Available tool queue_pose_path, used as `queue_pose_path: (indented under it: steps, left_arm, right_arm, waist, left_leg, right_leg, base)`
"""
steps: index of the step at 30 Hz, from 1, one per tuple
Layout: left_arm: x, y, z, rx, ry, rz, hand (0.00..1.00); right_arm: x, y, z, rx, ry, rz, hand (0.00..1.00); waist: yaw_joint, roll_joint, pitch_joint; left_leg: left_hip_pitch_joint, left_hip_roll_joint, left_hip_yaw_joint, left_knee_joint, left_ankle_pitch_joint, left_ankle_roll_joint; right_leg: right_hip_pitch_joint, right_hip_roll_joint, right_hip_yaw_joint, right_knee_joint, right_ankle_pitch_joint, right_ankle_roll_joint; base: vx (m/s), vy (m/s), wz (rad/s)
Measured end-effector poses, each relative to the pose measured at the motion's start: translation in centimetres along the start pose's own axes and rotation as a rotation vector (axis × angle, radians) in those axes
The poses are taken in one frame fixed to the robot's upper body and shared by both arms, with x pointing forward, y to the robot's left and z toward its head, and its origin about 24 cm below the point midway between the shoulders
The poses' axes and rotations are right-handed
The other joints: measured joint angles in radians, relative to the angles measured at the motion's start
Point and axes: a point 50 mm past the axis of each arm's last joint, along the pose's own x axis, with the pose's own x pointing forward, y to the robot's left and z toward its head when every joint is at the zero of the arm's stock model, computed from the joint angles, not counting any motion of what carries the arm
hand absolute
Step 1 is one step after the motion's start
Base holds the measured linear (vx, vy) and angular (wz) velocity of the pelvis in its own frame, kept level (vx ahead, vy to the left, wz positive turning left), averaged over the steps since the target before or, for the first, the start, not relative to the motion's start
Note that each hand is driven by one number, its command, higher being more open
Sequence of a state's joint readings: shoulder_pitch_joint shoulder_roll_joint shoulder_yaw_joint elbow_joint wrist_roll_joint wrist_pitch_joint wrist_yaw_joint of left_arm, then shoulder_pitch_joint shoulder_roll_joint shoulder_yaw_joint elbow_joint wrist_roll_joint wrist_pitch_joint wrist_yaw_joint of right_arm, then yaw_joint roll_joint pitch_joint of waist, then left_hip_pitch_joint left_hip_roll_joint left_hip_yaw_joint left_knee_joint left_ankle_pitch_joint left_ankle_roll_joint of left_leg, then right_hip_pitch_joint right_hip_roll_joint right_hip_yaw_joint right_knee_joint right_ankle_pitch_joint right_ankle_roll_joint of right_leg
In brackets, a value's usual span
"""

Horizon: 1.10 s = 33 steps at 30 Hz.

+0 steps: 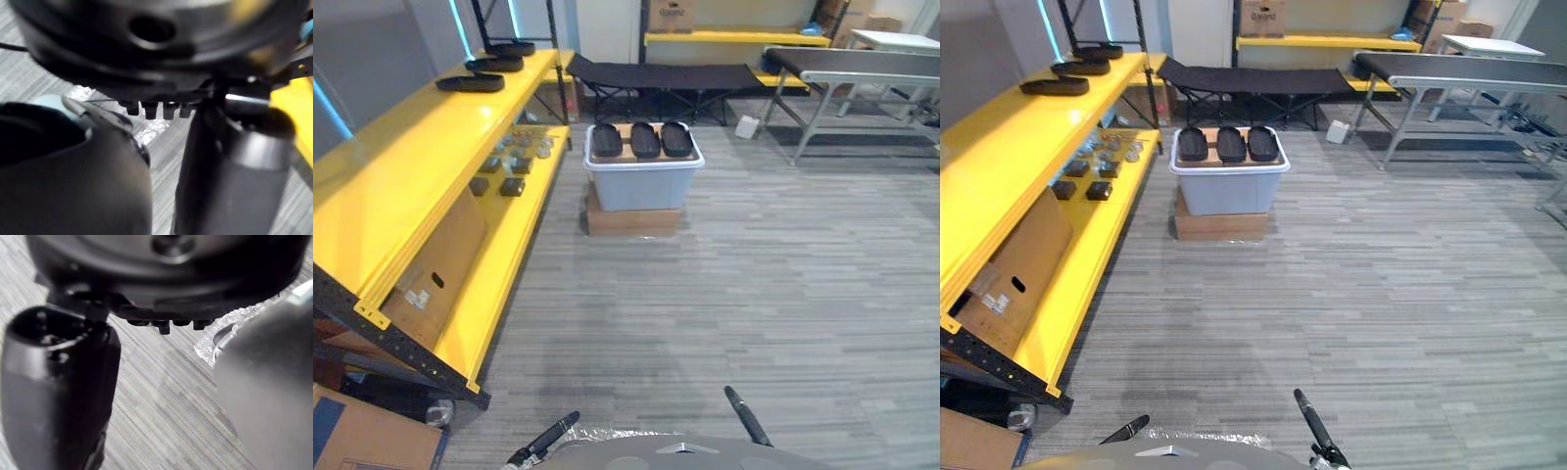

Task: Walk over and take three plastic housings, then place them on the shelf

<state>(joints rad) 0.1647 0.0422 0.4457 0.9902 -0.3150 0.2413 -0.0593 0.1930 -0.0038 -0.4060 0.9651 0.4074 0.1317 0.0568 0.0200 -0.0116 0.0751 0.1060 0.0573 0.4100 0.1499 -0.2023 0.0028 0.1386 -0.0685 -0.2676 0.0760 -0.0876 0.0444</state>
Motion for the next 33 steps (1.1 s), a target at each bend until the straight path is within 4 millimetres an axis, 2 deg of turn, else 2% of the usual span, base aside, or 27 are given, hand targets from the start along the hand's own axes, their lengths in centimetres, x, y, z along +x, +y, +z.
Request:
queue_pose_path:
  steps: [2,5,12,23,29,30,33]
  left_arm:
    - [0.1,-0.5,0.0,-0.003,-0.002,-0.019,1.00]
    - [0.1,-0.7,-0.1,-0.004,-0.004,-0.028,1.00]
    - [0.3,-2.1,0.3,0.002,-0.022,-0.060,1.00]
    - [0.3,-2.6,0.6,-0.010,-0.083,-0.002,1.00]
    - [0.2,-3.2,1.5,0.108,-0.189,0.142,1.00]
    - [0.2,-3.4,1.7,0.137,-0.210,0.146,1.00]
    - [-0.1,-4.8,3.0,0.249,-0.297,0.092,1.00]
  right_arm:
    - [-0.2,-1.1,-0.6,0.036,0.021,-0.034,1.00]
    - [-0.3,-1.3,-0.7,0.055,0.021,-0.042,1.00]
    - [-0.2,-0.8,-0.6,0.070,0.015,-0.035,1.00]
    - [0.0,-0.3,0.0,0.043,0.005,-0.027,1.00]
    - [0.1,0.0,0.4,-0.015,-0.015,-0.025,1.00]
    - [0.1,0.1,0.6,-0.032,-0.027,-0.022,1.00]
    - [0.3,1.2,1.4,-0.161,-0.081,0.024,1.00]
  waist:
    - [0.007,-0.004,0.001]
    - [0.005,0.003,0.001]
    - [0.004,0.010,0.009]
    - [0.003,0.006,0.030]
    - [0.002,-0.002,0.037]
    - [0.002,0.001,0.037]
    - [0.002,-0.012,0.047]
  left_leg:
    - [0.043,-0.022,0.017,-0.071,0.054,0.005]
    - [0.088,-0.051,0.015,-0.136,0.081,0.015]
    - [0.133,-0.062,0.014,-0.178,0.084,0.012]
    - [0.161,-0.071,0.013,-0.214,0.101,-0.005]
    - [0.164,-0.082,0.012,-0.238,0.119,0.004]
    - [0.164,-0.083,0.009,-0.238,0.120,0.006]
    - [0.159,-0.085,-0.001,-0.238,0.126,0.015]
  right_leg:
    - [0.020,-0.015,-0.014,-0.010,0.005,0.002]
    - [0.046,-0.025,-0.030,-0.032,0.009,0.008]
    - [0.077,-0.025,-0.047,-0.046,0.018,0.023]
    - [0.090,-0.025,-0.057,-0.064,0.023,0.030]
    - [0.091,-0.030,-0.062,-0.076,0.023,0.030]
    - [0.091,-0.030,-0.065,-0.076,0.023,0.030]
    - [0.090,-0.031,-0.073,-0.076,0.023,0.030]
  base:
    - [0.08,0.067,0.18]
    - [0.11,0.097,0.07]
    - [0.06,0.041,0.01]
    - [-0.04,-0.014,0.00]
    - [-0.08,-0.007,0.00]
    - [-0.08,0.004,0.08]
    - [-0.05,-0.001,0.08]
